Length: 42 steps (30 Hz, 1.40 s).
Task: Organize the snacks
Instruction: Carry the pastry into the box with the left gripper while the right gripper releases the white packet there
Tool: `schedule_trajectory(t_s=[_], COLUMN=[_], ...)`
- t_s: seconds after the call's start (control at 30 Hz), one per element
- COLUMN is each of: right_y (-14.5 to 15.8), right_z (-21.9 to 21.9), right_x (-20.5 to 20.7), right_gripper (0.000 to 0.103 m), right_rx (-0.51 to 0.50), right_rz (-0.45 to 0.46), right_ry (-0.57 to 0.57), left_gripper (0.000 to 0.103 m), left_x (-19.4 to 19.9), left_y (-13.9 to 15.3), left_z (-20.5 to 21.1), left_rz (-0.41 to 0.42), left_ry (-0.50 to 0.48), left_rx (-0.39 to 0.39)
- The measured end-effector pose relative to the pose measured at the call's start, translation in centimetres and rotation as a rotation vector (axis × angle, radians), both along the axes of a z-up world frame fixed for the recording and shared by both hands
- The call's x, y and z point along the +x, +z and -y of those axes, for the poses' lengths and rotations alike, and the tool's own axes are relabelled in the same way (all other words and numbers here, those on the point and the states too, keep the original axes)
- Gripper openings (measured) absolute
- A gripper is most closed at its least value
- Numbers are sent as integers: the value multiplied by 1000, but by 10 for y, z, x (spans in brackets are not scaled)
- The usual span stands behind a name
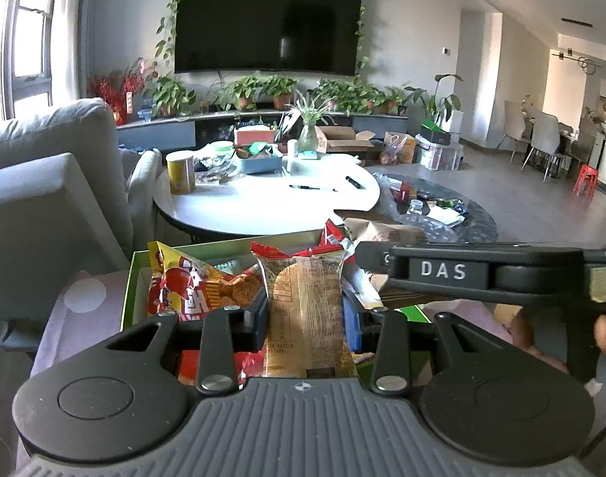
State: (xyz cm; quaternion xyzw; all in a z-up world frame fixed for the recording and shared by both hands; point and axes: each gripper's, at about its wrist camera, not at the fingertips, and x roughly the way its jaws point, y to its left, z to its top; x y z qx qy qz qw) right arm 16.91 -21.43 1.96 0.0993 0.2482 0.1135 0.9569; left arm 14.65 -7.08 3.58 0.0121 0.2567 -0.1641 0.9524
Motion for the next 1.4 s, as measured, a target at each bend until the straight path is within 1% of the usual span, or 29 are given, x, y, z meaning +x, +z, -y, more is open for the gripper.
schedule_trajectory(t_s=[0.17,0.37,0.47,0.73,0.93,1.07,1.17,1.23,1.4], right_y=[-6,-19,-22,-25,-25,-26,-27,-27,-26], right_z=[5,19,21,22,22,22,21,20,19], right_x=[16,30,35,38,39,40,40,39,37], right_gripper=[53,53,53,53,53,53,53,53,53], right_rx=[22,74,75,80,79,78,79,78,91], right_rz=[-16,-67,-80,-95,-98,-105,-113,-116,-122], right_ry=[-1,-23,-31,-36,-36,-39,-39,-32,-26], left_gripper=[34,34,34,35,35,38,46,53,56], left_x=[24,48,57,80,88,79,71,66,58], left_y=[-9,-21,-27,-38,-41,-38,-32,-29,-25], left_z=[5,18,18,13,7,2,-1,-4,-15], left_rz=[-36,-63,-82,-85,-97,-92,-71,-53,-42], left_ry=[14,-10,-5,50,70,73,79,92,124], left_rx=[-31,-9,-8,14,-2,-25,-22,-19,-27])
